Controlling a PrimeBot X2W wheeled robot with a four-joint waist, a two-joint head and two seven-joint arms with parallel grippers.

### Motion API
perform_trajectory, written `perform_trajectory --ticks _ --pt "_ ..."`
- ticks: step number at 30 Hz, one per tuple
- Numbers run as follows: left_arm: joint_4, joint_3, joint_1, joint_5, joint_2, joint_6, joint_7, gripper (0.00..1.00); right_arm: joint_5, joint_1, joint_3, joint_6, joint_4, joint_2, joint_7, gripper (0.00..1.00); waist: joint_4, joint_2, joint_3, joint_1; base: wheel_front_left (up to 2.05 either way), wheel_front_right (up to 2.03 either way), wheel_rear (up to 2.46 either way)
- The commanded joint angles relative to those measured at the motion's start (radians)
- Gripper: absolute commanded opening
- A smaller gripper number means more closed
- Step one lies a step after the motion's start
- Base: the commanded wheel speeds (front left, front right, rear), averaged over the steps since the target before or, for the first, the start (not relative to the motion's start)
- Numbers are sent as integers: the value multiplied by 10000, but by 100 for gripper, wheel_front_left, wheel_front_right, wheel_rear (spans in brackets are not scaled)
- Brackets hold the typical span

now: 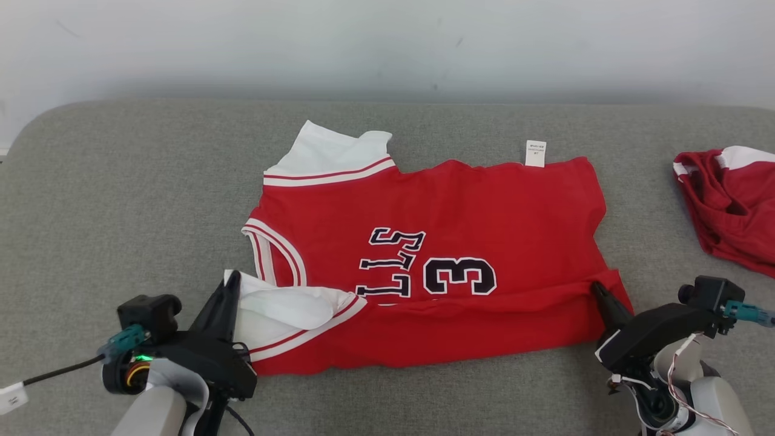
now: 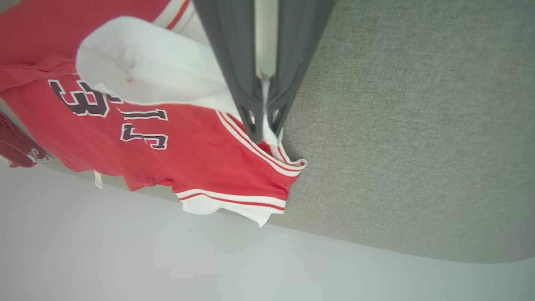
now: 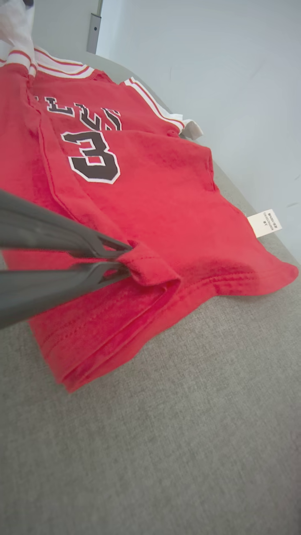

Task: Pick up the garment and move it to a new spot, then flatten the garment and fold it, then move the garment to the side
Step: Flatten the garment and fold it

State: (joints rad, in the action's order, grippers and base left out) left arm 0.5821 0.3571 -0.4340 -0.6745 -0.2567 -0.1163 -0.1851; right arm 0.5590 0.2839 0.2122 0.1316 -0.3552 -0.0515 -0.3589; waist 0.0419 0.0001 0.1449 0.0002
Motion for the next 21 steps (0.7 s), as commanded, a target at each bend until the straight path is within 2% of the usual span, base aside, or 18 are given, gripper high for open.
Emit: perform_trajectory --ticks 1,2,3,4,5,13,16,21 --pt "311 102 -227 68 30 -58 -142 0 -104 109 -45 -18 -104 -19 122 0 20 -1 4 -2 0 0 0" --pt "539 182 -329 75 61 -81 -191 0 -126 157 -90 -18 -160 -33 219 20 19 -1 -7 -2 0 0 0" --pt "741 254 -430 130 55 -100 -278 0 -156 201 -137 -18 -192 -43 318 50 11 -1 -22 -2 0 0 0" --pt "921 306 -516 158 60 -111 -368 43 -120 215 -172 -18 -253 -41 393 100 -6 -1 -55 -2 0 0 0" --pt "1085 346 -562 164 92 -121 -451 100 -77 200 -192 -18 -284 -40 503 100 -22 -1 -92 -2 0 0 0" --pt "1445 87 -278 145 152 -125 -773 100 -35 -278 -502 -18 -38 -366 1346 100 -67 -1 -477 -2 0 0 0" --pt "1086 -238 90 287 120 -130 -795 100 45 -617 -658 -18 109 -517 1564 100 -65 -1 -581 -2 0 0 0" --pt "424 -767 1032 600 219 -66 -790 100 -660 -1146 -1166 -18 138 -1103 1999 100 -44 -1 -612 -2 0 0 0"
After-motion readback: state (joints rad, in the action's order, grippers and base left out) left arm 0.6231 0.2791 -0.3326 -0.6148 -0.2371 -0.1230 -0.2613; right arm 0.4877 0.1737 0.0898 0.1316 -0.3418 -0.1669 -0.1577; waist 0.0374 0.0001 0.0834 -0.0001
